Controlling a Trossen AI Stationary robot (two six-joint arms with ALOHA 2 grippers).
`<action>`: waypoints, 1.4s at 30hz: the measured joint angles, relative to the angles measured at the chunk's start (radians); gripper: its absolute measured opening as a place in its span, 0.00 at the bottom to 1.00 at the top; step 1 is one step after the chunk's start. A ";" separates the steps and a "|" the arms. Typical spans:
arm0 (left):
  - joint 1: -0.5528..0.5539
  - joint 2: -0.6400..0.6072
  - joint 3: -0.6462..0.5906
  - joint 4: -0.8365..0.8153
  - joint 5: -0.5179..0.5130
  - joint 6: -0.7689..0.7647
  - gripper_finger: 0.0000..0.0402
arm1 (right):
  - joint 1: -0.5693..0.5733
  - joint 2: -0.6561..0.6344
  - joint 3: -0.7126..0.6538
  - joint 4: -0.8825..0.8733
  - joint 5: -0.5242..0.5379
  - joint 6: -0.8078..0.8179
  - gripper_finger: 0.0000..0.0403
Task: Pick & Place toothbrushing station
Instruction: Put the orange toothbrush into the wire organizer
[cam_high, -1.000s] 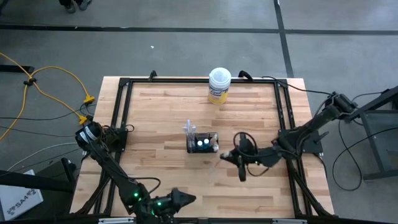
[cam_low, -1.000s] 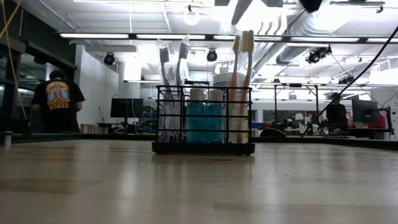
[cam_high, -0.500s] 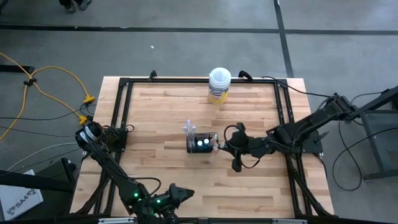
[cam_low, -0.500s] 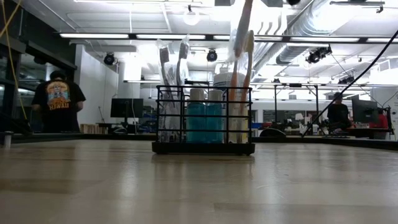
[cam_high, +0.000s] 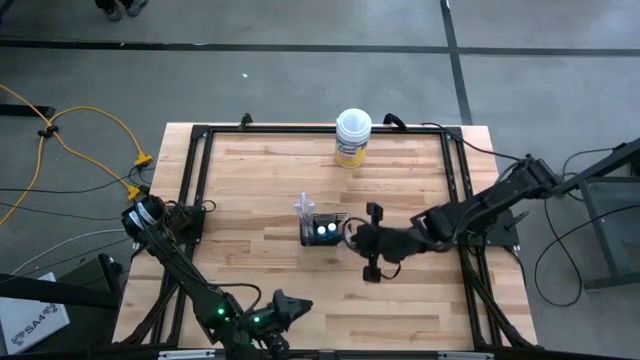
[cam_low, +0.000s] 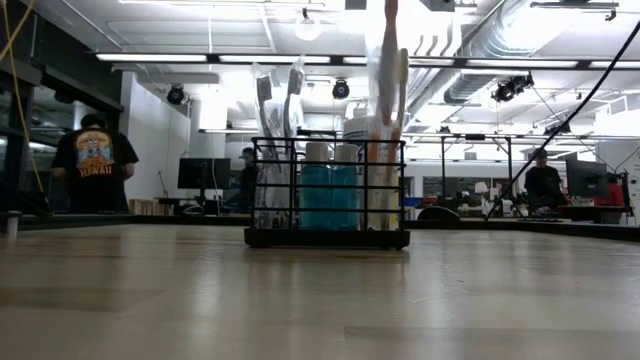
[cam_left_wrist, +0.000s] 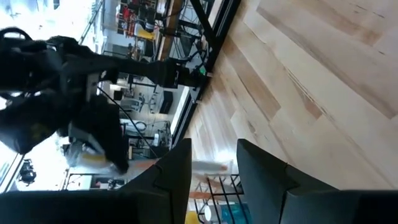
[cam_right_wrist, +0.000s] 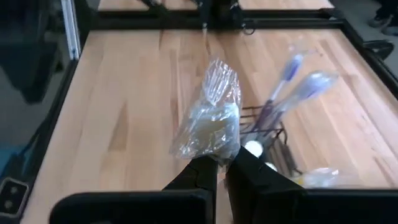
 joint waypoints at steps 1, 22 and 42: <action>0.000 0.000 0.000 -0.006 -0.001 -0.007 0.30 | 0.007 0.008 0.000 -0.003 0.005 0.000 0.02; 0.018 0.000 0.000 -0.030 -0.006 -0.037 0.30 | -0.032 0.019 0.000 -0.077 0.136 -0.042 0.02; 0.018 0.000 0.000 -0.035 -0.007 -0.035 0.30 | -0.077 0.017 0.088 -0.128 0.092 -0.084 0.02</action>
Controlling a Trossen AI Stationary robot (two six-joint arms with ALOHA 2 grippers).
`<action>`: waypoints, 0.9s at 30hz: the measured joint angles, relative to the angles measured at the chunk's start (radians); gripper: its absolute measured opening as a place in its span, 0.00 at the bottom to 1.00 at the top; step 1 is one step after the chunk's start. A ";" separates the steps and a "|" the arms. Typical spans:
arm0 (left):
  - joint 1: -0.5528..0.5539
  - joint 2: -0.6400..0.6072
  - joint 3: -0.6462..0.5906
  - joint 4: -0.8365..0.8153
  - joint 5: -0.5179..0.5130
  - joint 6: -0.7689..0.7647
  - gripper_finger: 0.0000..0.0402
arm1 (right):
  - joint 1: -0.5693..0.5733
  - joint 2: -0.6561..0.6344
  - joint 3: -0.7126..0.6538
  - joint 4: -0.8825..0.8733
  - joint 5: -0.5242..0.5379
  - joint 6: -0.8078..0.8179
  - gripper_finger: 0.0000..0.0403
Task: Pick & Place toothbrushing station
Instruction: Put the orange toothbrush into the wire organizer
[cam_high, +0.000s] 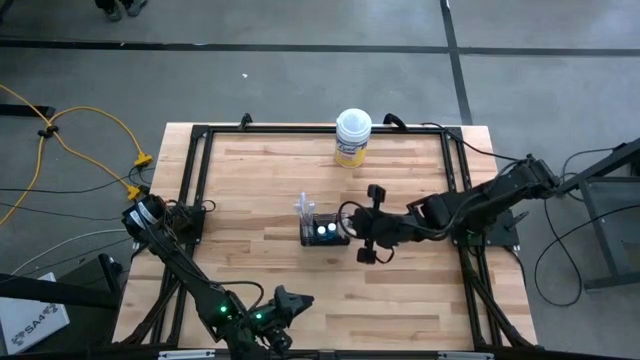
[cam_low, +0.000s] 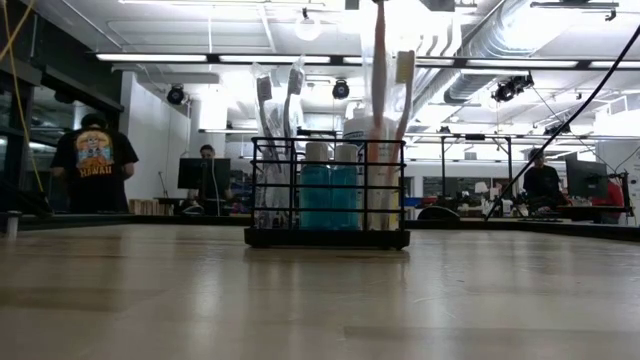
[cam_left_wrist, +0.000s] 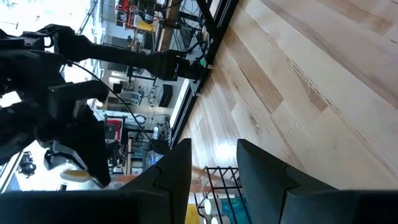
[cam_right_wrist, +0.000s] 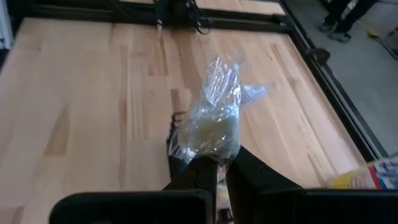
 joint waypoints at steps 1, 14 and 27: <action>0.000 0.000 0.000 0.000 0.000 0.000 0.30 | -0.005 0.000 0.000 -0.013 0.000 0.008 0.02; 0.000 0.000 0.000 -0.002 0.000 -0.002 0.30 | -0.041 0.014 0.000 -0.064 -0.008 0.044 0.02; 0.000 0.000 0.000 -0.008 -0.003 -0.011 0.30 | -0.051 0.115 -0.002 -0.043 -0.035 0.068 0.02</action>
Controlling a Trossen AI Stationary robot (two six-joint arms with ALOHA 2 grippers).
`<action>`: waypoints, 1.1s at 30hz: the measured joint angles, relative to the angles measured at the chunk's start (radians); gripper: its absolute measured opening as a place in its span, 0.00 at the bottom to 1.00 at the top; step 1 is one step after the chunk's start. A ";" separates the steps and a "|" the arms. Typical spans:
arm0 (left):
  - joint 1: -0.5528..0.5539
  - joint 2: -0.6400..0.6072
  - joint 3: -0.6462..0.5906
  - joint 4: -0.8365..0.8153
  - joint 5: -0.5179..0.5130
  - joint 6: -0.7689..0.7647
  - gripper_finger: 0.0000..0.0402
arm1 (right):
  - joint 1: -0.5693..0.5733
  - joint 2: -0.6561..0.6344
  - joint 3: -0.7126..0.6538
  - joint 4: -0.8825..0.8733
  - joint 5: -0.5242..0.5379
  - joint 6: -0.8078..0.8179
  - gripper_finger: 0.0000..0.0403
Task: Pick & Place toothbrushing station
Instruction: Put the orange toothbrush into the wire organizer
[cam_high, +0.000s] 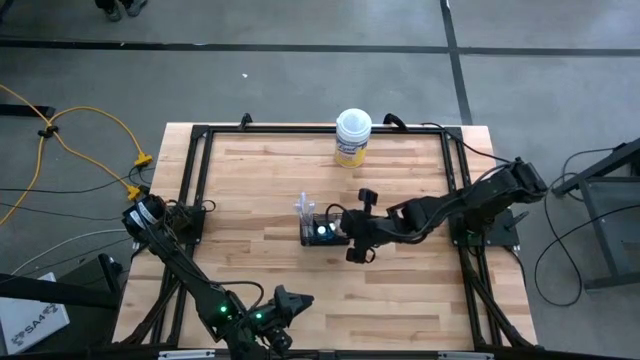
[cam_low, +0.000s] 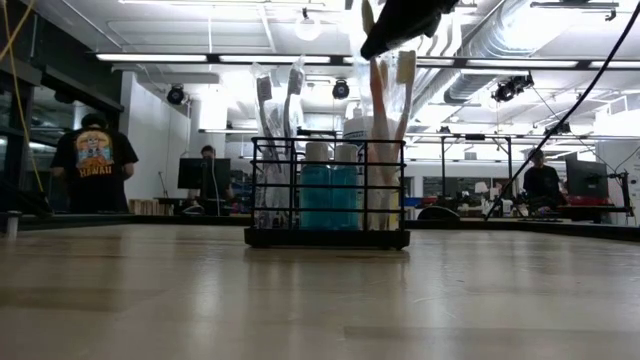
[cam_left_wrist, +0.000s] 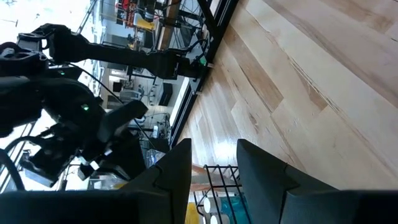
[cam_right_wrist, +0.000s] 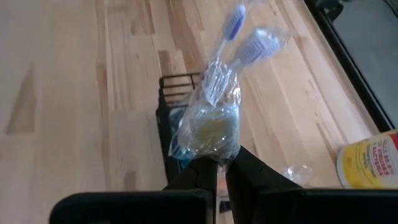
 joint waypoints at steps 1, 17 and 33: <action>0.000 0.000 0.000 0.000 -0.001 0.000 0.30 | 0.000 0.001 0.000 -0.003 -0.001 0.003 0.02; 0.000 0.000 0.000 0.001 -0.002 -0.006 0.30 | 0.000 0.001 0.000 -0.031 -0.004 0.117 0.10; 0.000 0.000 0.000 0.001 -0.001 -0.006 0.30 | -0.001 0.001 0.000 -0.047 -0.048 0.179 0.08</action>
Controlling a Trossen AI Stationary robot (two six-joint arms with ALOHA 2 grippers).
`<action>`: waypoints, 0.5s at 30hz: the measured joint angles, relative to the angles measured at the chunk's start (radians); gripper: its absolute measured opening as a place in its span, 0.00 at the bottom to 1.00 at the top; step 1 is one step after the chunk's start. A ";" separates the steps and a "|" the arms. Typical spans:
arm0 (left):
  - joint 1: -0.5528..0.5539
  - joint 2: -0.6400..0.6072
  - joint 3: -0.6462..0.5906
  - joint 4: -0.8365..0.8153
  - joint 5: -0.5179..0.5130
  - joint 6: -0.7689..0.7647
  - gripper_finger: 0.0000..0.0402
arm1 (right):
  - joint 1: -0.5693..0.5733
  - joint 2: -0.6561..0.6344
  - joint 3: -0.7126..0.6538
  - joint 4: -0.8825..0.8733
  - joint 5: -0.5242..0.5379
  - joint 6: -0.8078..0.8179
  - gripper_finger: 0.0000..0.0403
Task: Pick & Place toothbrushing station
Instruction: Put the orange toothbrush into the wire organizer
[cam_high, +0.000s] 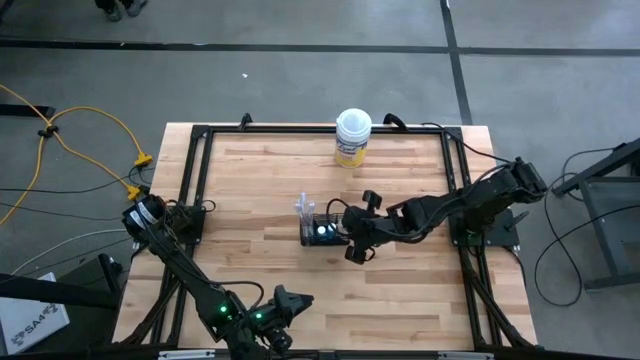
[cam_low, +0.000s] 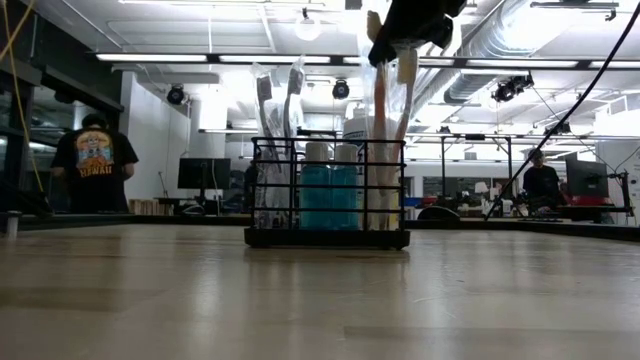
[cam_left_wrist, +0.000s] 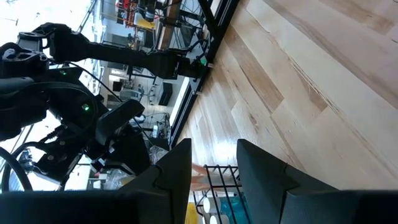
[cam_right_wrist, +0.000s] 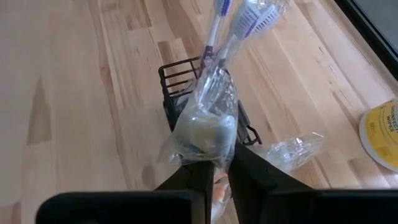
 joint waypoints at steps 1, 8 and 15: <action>0.000 0.000 0.000 0.000 0.000 0.000 0.30 | 0.000 0.000 0.000 -0.002 0.000 0.002 0.08; 0.000 0.000 0.000 0.000 0.000 -0.001 0.30 | -0.009 0.000 0.000 -0.018 -0.009 0.035 0.14; 0.000 0.000 0.000 0.000 0.000 -0.004 0.30 | -0.050 0.000 0.000 -0.054 -0.042 0.060 0.22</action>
